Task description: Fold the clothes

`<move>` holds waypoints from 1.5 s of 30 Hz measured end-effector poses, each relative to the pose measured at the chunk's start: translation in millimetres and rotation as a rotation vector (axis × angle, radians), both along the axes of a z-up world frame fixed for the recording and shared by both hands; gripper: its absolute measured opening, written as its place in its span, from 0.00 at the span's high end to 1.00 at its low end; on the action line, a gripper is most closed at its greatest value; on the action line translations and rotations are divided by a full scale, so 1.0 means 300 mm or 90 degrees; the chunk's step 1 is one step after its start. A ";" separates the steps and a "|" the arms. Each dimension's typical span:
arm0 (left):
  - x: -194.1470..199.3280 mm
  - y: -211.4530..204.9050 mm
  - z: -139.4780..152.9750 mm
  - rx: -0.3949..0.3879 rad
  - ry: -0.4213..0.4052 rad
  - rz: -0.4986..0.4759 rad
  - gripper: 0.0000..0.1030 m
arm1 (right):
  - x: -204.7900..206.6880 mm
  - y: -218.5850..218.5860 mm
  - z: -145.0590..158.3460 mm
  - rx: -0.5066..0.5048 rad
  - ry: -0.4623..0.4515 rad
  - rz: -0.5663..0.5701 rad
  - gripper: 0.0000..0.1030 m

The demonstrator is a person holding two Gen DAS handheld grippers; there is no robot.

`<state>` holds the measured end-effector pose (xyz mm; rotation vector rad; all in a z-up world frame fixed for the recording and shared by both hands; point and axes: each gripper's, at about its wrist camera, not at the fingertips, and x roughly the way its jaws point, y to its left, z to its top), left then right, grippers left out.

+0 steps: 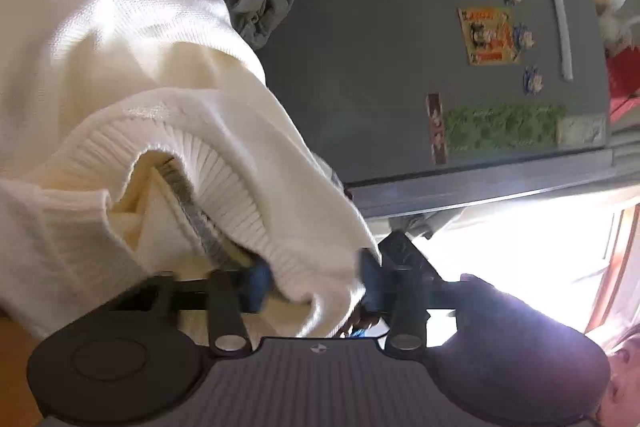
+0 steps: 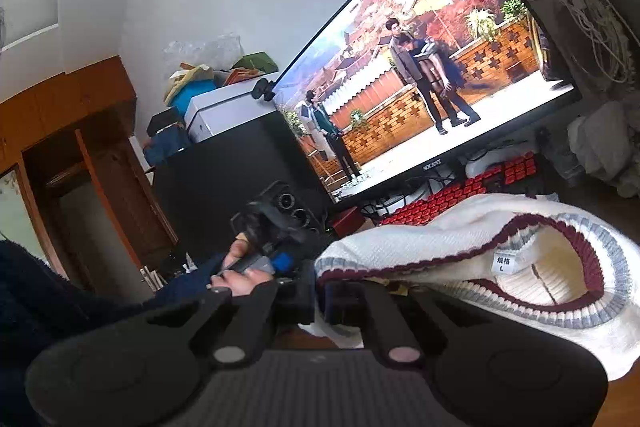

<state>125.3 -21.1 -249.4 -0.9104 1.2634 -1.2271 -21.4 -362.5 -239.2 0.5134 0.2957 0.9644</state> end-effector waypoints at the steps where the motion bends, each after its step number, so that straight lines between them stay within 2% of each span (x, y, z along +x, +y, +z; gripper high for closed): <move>1: -0.001 0.000 -0.001 0.000 -0.002 0.009 0.79 | 0.001 0.002 -0.001 -0.002 0.001 -0.002 0.96; 2: -0.007 0.002 0.003 0.004 -0.014 0.024 0.91 | 0.002 0.003 -0.001 -0.004 0.003 -0.003 0.96; 3: -0.013 0.005 0.008 0.007 -0.026 0.038 0.94 | 0.003 0.005 -0.002 -0.006 0.004 -0.005 0.96; 6: -0.048 0.031 0.054 0.010 -0.094 0.093 0.95 | 0.007 0.010 -0.004 -0.012 0.009 -0.010 0.96; 8: -0.094 0.059 0.116 0.015 -0.179 0.139 0.95 | 0.009 0.013 -0.005 -0.016 0.012 -0.014 0.96; 13: -0.207 0.098 0.218 0.024 -0.330 0.201 0.95 | 0.015 0.021 -0.008 -0.026 0.019 -0.022 0.96; 15: -0.242 0.094 0.240 0.046 -0.381 0.214 0.96 | 0.010 0.022 -0.005 -0.036 0.021 -0.031 0.93; 17: -0.252 0.105 0.233 0.051 -0.393 0.213 0.96 | -0.002 0.019 0.003 -0.053 0.023 -0.046 0.91; 20: -0.239 0.104 0.215 0.030 -0.368 0.210 0.96 | -0.047 0.001 0.021 -0.101 0.015 -0.076 0.88; 22: -0.230 0.115 0.199 0.023 -0.362 0.207 0.96 | -0.077 -0.011 0.034 -0.134 0.010 -0.096 0.78; 24: -0.224 0.111 0.189 0.014 -0.353 0.197 0.96 | -0.109 -0.024 0.043 -0.169 0.006 -0.114 0.73; 27: -0.225 0.099 0.178 0.006 -0.345 0.184 0.95 | -0.149 -0.032 0.065 -0.211 -0.012 -0.144 0.72; 30: -0.231 0.077 0.164 0.004 -0.341 0.169 0.88 | -0.189 -0.039 0.087 -0.254 -0.031 -0.174 0.62; 32: -0.239 0.057 0.151 0.009 -0.342 0.156 0.73 | -0.202 -0.024 0.099 -0.277 -0.044 -0.176 0.59; 35: -0.245 0.021 0.136 0.035 -0.345 0.140 0.71 | -0.180 0.023 0.095 -0.306 -0.061 -0.152 0.59; 39: -0.241 -0.002 0.113 0.058 -0.342 0.129 0.71 | -0.146 0.085 0.083 -0.354 -0.085 -0.129 0.59; 40: -0.238 -0.004 0.107 0.057 -0.334 0.125 0.74 | -0.138 0.100 0.080 -0.366 -0.091 -0.123 0.59; 41: -0.237 -0.004 0.106 0.055 -0.335 0.124 0.85 | -0.129 0.116 0.077 -0.378 -0.097 -0.117 0.59; 43: -0.238 -0.003 0.107 0.050 -0.338 0.123 0.96 | -0.112 0.146 0.071 -0.402 -0.110 -0.106 0.59; 45: -0.244 0.016 0.130 0.023 -0.358 0.135 0.96 | -0.110 0.178 0.087 -0.422 -0.132 -0.104 0.59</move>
